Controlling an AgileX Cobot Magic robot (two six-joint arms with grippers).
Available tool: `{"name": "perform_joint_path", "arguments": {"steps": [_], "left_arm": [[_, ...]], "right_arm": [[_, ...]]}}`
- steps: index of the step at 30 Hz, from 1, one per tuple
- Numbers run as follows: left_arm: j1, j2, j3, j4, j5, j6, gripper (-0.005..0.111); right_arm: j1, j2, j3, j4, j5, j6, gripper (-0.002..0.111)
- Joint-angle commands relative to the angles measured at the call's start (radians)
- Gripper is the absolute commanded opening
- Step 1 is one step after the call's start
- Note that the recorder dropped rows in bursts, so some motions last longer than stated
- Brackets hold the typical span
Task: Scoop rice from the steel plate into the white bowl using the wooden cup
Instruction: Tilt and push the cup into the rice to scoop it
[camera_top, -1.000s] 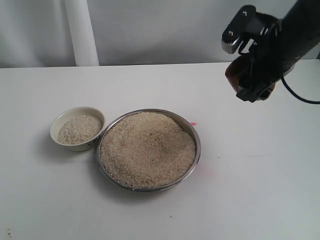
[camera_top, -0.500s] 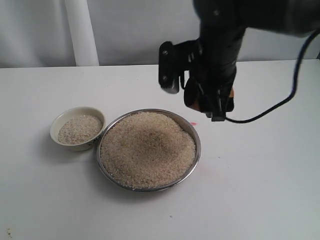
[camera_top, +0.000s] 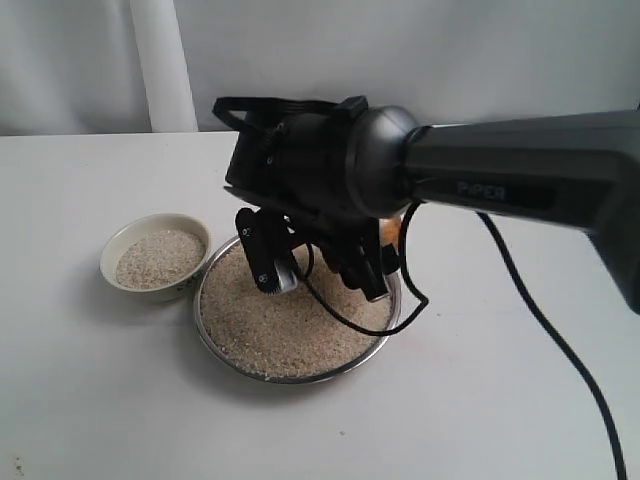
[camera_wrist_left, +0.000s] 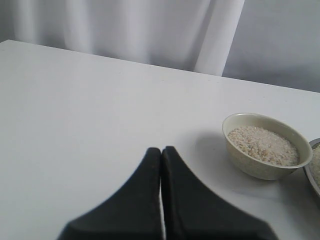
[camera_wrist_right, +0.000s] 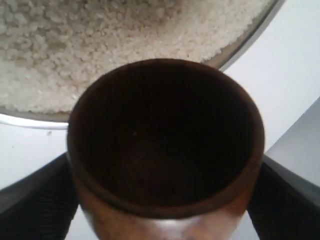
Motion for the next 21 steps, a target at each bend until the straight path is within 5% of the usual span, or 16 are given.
{"name": "perform_joint_path", "arguments": {"steps": [1,21], "left_arm": [[-0.005,0.004,0.001,0.003,-0.007,-0.002,0.0],[-0.005,0.004,0.001,0.003,-0.007,-0.002,0.0]], "right_arm": [[0.003,0.031,-0.015,-0.071,-0.024,0.001,0.0],[-0.018,0.196,-0.189,-0.147,-0.043,0.004,0.0]]}}
